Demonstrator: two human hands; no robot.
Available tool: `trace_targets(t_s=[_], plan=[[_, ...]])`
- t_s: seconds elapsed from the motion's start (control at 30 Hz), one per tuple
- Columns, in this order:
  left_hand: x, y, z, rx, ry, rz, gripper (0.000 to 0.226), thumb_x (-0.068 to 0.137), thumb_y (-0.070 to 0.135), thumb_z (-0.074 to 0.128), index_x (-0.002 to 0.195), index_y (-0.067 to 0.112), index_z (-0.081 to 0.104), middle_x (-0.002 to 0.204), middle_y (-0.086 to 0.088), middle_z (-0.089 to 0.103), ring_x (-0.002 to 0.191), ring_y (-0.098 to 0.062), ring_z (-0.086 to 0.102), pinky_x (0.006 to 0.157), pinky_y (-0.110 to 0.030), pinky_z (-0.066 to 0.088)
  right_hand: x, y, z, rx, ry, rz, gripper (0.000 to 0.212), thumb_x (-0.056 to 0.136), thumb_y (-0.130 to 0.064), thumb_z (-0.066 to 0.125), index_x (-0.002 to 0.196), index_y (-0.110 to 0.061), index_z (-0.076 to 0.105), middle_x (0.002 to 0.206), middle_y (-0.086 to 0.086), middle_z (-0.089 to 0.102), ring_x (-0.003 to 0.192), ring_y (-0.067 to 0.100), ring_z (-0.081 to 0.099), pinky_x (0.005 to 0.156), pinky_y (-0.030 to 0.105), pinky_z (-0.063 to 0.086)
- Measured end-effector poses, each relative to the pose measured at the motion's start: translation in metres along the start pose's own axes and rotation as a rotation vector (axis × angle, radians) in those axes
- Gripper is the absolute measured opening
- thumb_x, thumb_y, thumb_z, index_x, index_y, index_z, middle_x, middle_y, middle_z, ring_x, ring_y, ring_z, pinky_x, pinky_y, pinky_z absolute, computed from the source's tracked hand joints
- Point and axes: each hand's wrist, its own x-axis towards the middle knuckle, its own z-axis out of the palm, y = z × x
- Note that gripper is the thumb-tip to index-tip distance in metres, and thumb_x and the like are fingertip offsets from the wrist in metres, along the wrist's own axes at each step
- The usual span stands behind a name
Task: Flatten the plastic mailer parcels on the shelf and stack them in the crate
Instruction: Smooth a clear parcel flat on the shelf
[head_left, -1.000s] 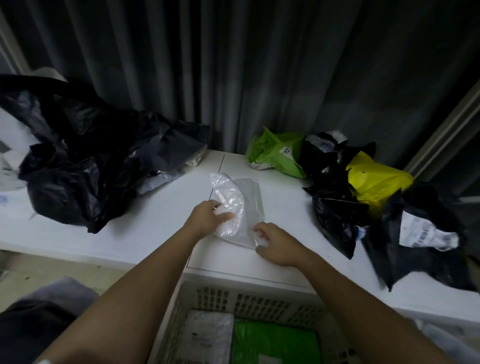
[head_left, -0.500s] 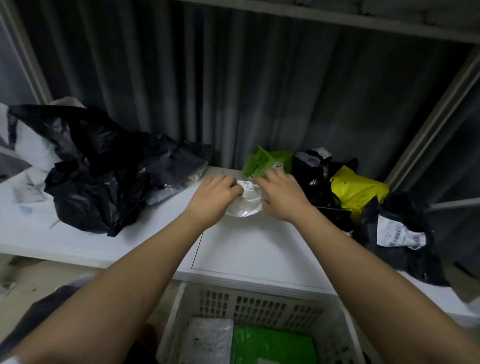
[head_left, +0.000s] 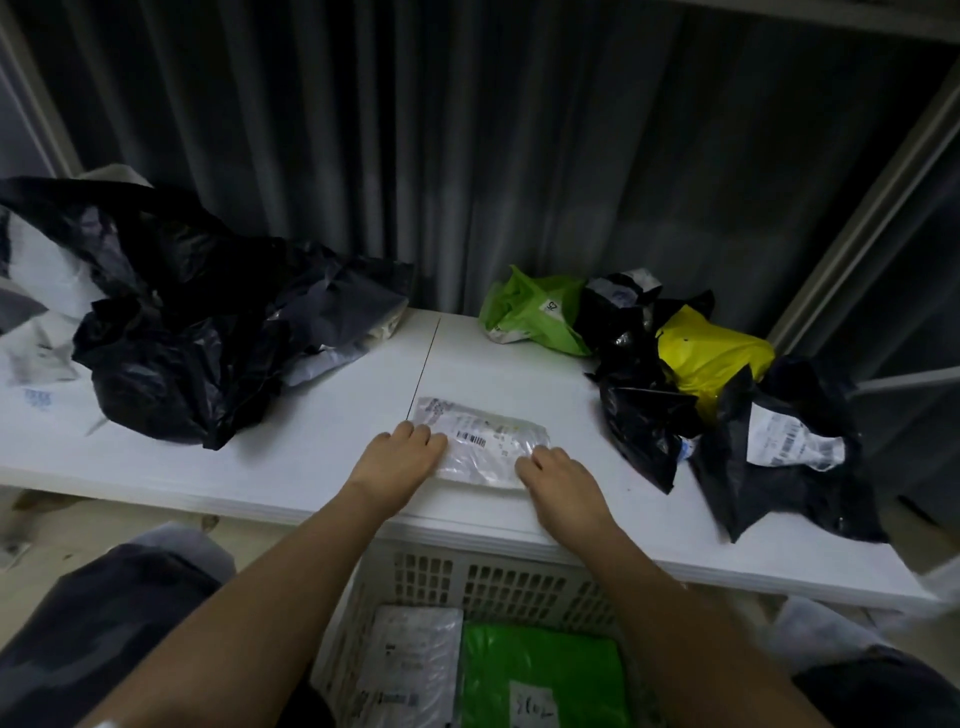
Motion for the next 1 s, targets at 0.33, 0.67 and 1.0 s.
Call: trace_targets(t_s=[0.33,0.67,1.0], plan=[[0.01,0.007,0.009,-0.649,-0.115,0.011,0.028,0.07,0.036,0.045,0.092,0.019,0.049,0.098,0.003,0.045,0.103,-0.023,0.041,0.078,-0.029,0.028,0.004,0.01,0.012,0.403,0.121,0.138,0.034,0.083,-0.049,0.039,0.082,-0.017,0.05,0.088,-0.002,0.046,0.085,0.017,0.039,0.071,0.032,0.033],[0.076,0.03,0.033,-0.594,-0.059,-0.248,0.051,0.102,0.036,0.021,0.151,0.019,0.022,0.16,-0.003,0.012,0.147,-0.022,0.006,0.118,-0.042,0.008,0.067,-0.014,0.02,0.338,-0.236,0.464,0.056,0.102,-0.044,0.014,0.154,-0.023,0.007,0.161,0.006,-0.002,0.147,0.026,-0.01,0.117,0.049,-0.009],[0.068,0.038,0.082,-0.609,-0.074,-0.277,0.075,0.083,0.052,-0.012,0.153,0.026,-0.006,0.159,0.002,-0.015,0.146,-0.016,-0.018,0.117,-0.04,-0.008,0.076,-0.027,0.046,0.218,-0.229,0.365,0.069,0.088,-0.05,-0.001,0.153,-0.031,0.006,0.161,0.003,-0.006,0.147,0.027,-0.013,0.115,0.053,-0.013]])
